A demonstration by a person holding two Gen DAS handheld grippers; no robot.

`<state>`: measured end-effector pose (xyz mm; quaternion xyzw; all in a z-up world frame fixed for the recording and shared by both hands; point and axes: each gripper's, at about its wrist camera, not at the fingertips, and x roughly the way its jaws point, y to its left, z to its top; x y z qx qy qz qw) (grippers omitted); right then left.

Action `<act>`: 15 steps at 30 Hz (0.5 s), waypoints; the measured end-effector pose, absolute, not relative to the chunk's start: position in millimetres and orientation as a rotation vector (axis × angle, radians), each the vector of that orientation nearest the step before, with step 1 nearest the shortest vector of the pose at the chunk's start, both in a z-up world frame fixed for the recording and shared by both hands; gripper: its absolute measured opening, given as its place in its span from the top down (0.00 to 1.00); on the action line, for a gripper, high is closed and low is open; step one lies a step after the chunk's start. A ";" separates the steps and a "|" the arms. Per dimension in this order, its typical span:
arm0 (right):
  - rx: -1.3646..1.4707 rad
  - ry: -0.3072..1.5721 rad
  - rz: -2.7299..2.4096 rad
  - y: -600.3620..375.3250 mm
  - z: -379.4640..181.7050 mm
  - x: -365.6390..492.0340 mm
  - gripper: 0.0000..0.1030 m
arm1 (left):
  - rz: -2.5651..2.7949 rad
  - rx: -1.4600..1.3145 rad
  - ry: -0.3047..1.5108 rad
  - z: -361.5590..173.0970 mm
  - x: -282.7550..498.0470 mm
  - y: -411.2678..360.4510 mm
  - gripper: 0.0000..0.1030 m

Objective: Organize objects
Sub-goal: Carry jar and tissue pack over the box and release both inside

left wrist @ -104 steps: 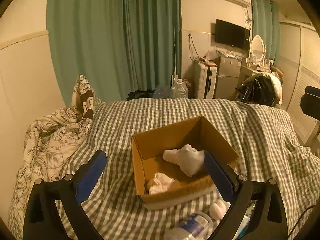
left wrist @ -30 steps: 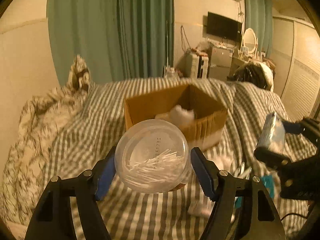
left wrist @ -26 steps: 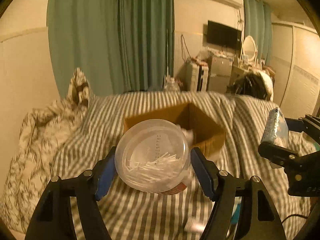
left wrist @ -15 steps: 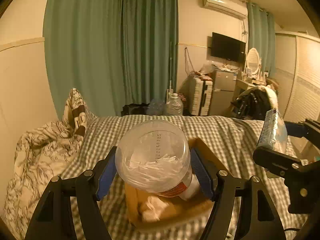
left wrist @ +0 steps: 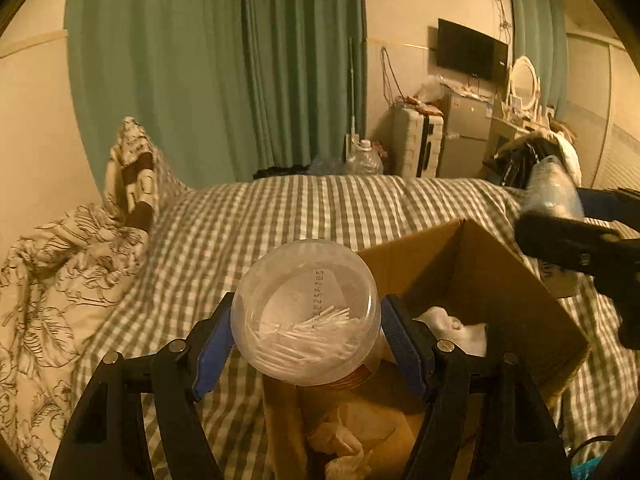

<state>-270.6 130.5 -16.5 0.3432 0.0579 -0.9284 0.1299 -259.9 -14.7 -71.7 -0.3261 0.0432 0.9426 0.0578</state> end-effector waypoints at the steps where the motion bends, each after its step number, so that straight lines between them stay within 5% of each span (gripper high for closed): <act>1: 1.011 0.167 -2.697 129.2 -21.8 -274.6 0.23 | 2.849 -0.990 0.136 -75.1 -260.4 -13.5 0.29; 7: 1.054 0.117 -2.693 135.5 -34.8 -284.1 0.21 | 2.827 -0.993 0.165 -79.1 -259.8 -6.0 0.29; 11: 1.012 0.132 -2.730 136.3 -24.4 -273.5 0.08 | 2.827 -0.981 0.170 -75.1 -254.3 -2.8 0.28; 15: 0.988 0.112 -2.755 145.4 -4.1 -258.9 0.07 | 2.869 -0.934 0.221 -62.9 -239.8 1.0 0.09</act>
